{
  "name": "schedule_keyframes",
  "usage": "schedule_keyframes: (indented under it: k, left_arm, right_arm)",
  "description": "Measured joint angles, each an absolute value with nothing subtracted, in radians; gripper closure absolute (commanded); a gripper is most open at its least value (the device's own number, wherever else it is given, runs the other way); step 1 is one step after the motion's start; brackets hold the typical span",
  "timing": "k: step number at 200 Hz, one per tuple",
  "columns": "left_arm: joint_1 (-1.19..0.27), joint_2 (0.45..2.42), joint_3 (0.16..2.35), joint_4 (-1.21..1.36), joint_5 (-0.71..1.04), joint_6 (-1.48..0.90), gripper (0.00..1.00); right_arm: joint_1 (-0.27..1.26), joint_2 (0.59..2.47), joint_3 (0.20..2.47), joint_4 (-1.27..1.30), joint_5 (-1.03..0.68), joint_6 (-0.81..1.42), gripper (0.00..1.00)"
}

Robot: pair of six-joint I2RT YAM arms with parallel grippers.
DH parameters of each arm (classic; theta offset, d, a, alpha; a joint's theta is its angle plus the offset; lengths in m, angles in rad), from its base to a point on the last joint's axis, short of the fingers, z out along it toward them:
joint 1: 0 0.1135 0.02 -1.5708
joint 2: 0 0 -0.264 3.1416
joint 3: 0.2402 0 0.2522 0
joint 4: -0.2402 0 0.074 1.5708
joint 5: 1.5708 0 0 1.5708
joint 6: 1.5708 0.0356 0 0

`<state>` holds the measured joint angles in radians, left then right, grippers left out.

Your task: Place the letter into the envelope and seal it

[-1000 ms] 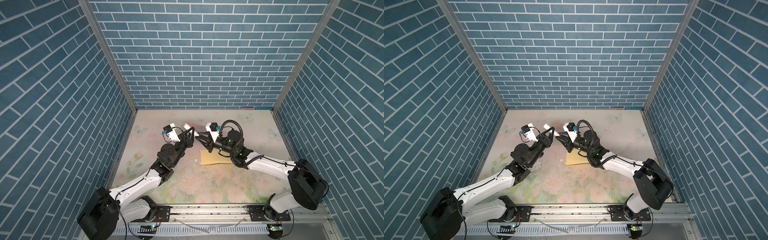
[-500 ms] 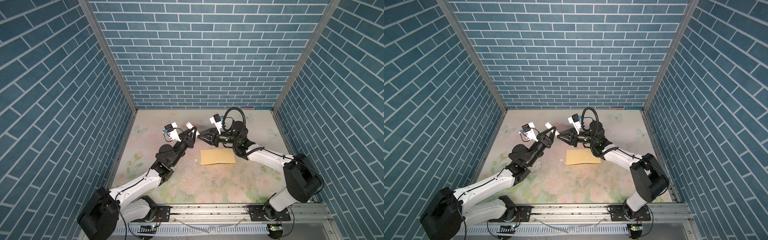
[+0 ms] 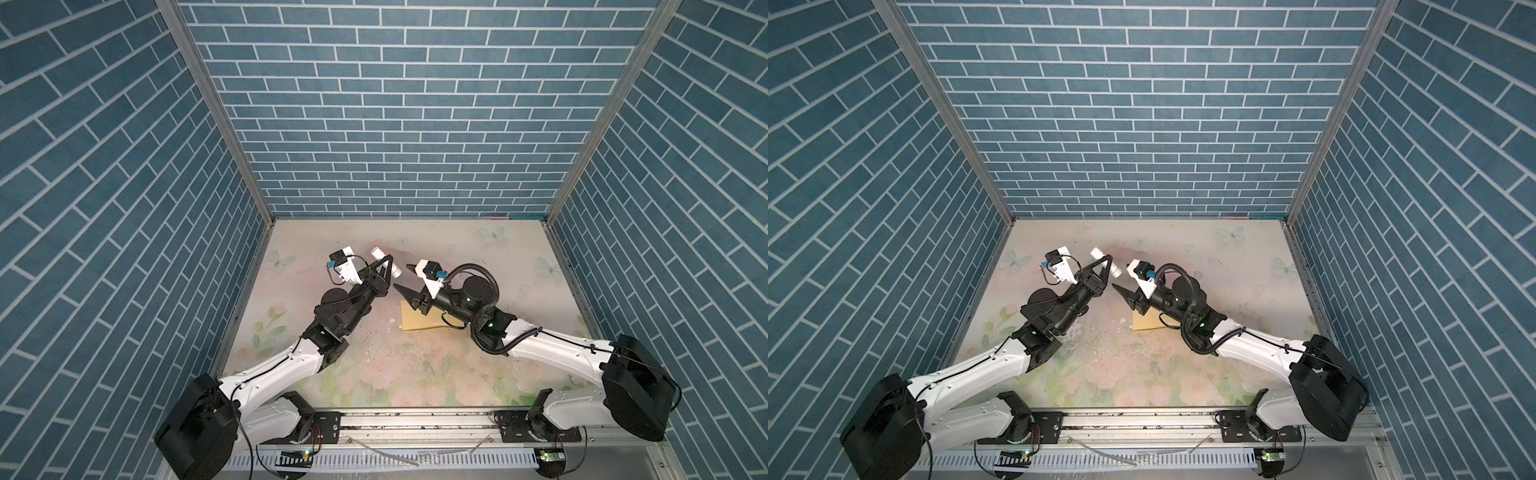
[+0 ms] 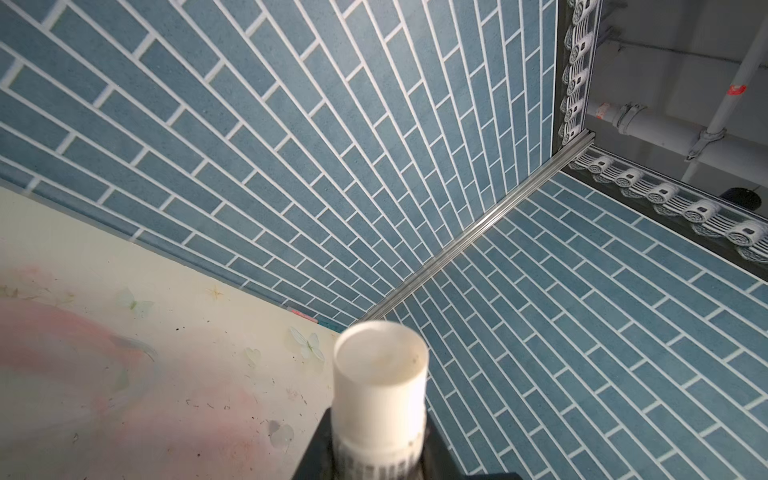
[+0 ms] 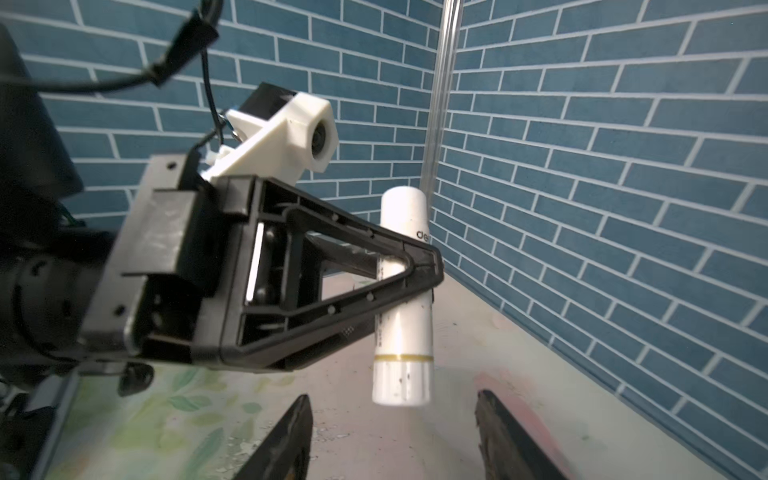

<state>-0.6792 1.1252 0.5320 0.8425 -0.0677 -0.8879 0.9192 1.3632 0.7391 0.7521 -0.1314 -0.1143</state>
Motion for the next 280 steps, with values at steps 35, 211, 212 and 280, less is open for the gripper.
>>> schedule_keyframes:
  k: [35,211,212,280]
  left_arm:
    - [-0.679,1.125,0.532,0.842,-0.070,-0.894,1.00]
    - [-0.678,1.126,0.532,0.844,-0.075,-0.905,1.00]
    - [-0.678,1.126,0.532,0.844,-0.075,-0.905,1.00]
    - [-0.672,1.145,0.533,0.918,-0.038,-0.879,1.00]
  right_arm:
    - [0.971,1.397,0.738,0.833,0.024,-0.246,0.53]
    - [1.028,1.468,0.747,0.898,0.134,-0.315,0.96]
    - [1.027,1.467,0.748,0.897,0.131,-0.312,0.96]
    - [0.775,1.449,0.860,0.703,-0.498,0.205,0.97]
